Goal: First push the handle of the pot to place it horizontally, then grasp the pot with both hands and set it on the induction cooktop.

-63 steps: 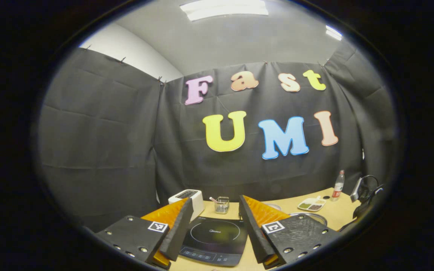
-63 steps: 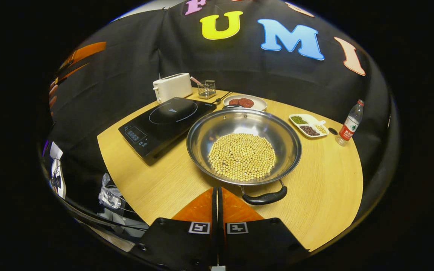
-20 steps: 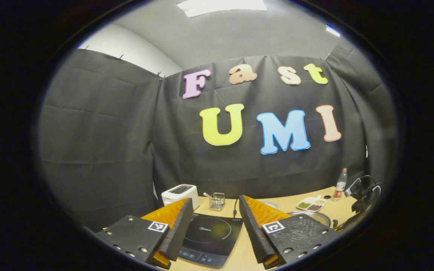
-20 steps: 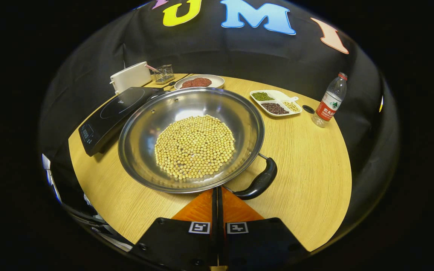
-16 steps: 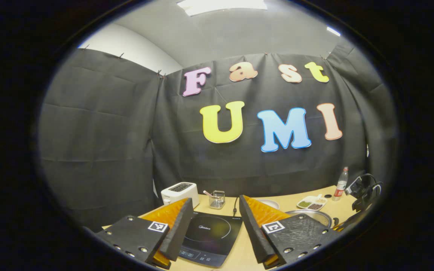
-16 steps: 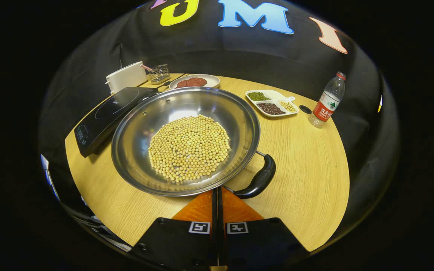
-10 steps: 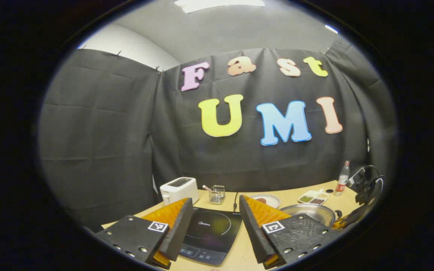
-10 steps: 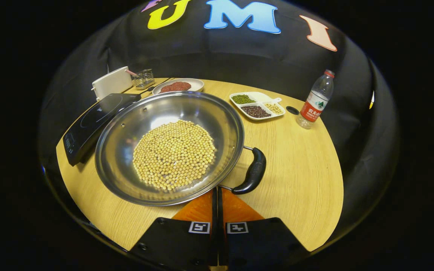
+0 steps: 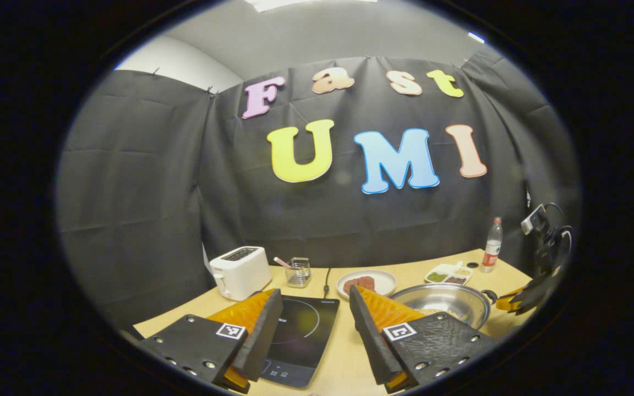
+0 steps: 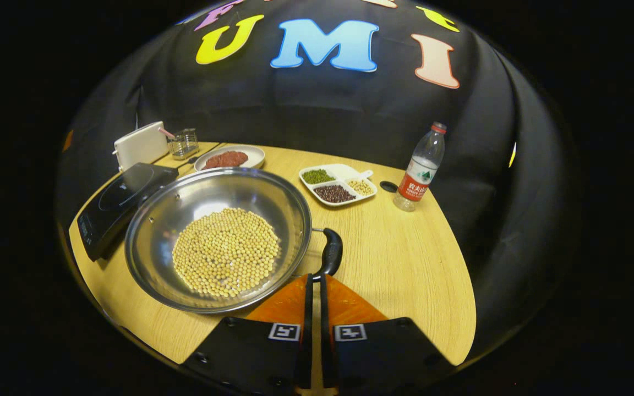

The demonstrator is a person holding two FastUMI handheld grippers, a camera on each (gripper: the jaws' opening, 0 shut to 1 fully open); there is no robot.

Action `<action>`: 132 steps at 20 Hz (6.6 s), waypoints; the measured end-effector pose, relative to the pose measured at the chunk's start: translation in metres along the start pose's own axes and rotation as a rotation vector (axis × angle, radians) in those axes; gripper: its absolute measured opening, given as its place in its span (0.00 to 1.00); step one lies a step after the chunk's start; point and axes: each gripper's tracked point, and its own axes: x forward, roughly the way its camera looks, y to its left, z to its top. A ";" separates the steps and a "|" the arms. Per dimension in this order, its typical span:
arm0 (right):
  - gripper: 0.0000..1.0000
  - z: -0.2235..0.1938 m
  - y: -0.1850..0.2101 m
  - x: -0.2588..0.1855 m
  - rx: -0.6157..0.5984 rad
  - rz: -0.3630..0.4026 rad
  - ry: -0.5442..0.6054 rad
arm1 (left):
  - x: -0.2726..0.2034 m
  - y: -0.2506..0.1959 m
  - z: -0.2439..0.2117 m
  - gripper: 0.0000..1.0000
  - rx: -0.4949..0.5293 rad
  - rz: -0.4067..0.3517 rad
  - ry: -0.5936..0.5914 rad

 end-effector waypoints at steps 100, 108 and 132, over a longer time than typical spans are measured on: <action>0.43 0.101 0.257 0.028 0.240 -0.003 -0.006 | 0.196 0.187 -0.154 0.58 -0.034 -0.252 0.459; 0.47 0.107 0.298 0.051 0.232 0.017 0.010 | 0.218 0.230 -0.175 0.58 -0.035 -0.227 0.479; 0.99 0.137 0.327 0.067 0.238 0.038 -0.063 | 0.249 0.267 -0.165 0.74 0.018 -0.158 0.379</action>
